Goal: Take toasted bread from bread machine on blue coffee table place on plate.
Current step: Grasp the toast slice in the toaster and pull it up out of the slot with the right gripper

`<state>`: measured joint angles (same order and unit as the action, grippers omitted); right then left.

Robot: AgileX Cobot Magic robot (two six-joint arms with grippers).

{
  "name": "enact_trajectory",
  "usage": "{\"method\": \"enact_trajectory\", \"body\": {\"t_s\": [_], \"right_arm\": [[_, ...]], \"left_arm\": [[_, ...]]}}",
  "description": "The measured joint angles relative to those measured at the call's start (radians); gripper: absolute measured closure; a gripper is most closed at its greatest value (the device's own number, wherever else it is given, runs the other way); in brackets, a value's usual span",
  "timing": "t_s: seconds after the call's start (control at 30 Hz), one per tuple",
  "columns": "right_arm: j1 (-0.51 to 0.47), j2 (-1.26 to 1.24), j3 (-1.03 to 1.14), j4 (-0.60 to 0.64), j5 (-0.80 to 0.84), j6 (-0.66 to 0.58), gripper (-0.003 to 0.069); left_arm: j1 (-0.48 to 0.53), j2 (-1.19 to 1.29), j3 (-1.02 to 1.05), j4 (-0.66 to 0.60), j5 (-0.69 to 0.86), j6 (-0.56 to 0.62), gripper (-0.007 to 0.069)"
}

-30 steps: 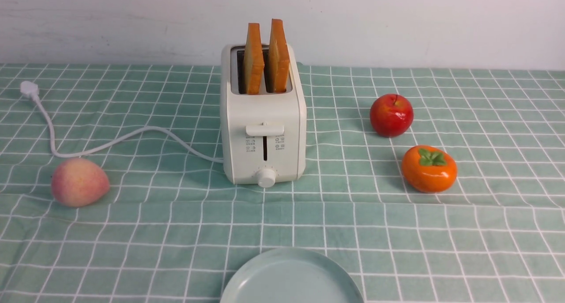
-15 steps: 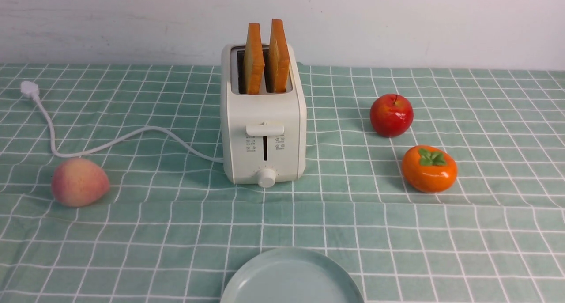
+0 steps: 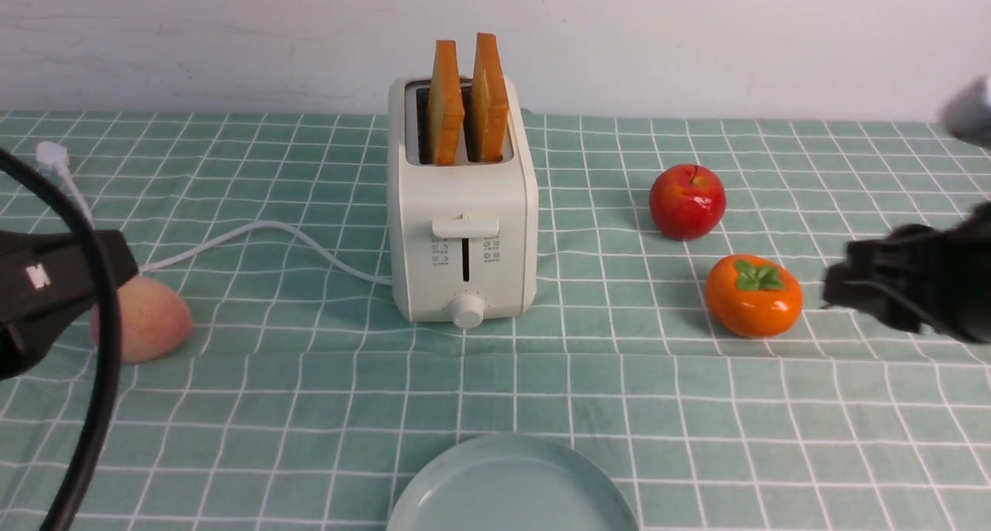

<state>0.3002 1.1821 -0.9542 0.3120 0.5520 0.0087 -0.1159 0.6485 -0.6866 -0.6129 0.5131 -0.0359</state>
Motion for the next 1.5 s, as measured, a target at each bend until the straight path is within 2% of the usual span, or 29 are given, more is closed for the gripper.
{"method": "enact_trajectory", "body": {"t_s": [0.07, 0.13, 0.23, 0.43, 0.7, 1.1, 1.27, 1.37, 1.5], "right_arm": [[0.043, 0.101, -0.096, 0.062, -0.004, -0.101, 0.0415], [0.067, 0.195, -0.196, 0.115, -0.010, -0.148, 0.0405], [0.078, 0.314, -0.330, 0.166, -0.012, -0.166, 0.0380], [0.083, 0.634, -0.721, 0.301, -0.012, -0.168, 0.0265], [0.083, 0.833, -0.948, 0.354, -0.011, -0.192, 0.0238], [0.084, 0.903, -0.963, 0.466, -0.017, -0.209, 0.0238], [0.084, 0.915, -0.964, 0.497, -0.020, -0.260, 0.0239], [0.084, 0.923, -0.965, 0.515, -0.028, -0.305, 0.0273], [0.084, 0.924, -0.966, 0.533, -0.027, -0.337, 0.0398]], "left_arm": [[-0.007, 0.003, 0.000, -0.019, 0.014, 0.000, 0.0386], [-0.009, 0.004, 0.000, -0.026, 0.020, 0.008, 0.0386], [-0.009, 0.004, 0.000, -0.028, 0.024, 0.024, 0.0386], [-0.009, 0.004, 0.000, -0.039, 0.038, 0.048, 0.0386], [-0.009, 0.004, 0.000, -0.039, 0.065, 0.048, 0.0386], [-0.009, 0.004, 0.000, -0.039, 0.076, 0.048, 0.0386], [-0.009, 0.004, 0.000, -0.039, 0.077, 0.048, 0.0386], [-0.009, 0.004, 0.000, -0.039, 0.077, 0.048, 0.0386], [-0.009, 0.004, 0.000, -0.039, 0.077, 0.048, 0.0386]]}}
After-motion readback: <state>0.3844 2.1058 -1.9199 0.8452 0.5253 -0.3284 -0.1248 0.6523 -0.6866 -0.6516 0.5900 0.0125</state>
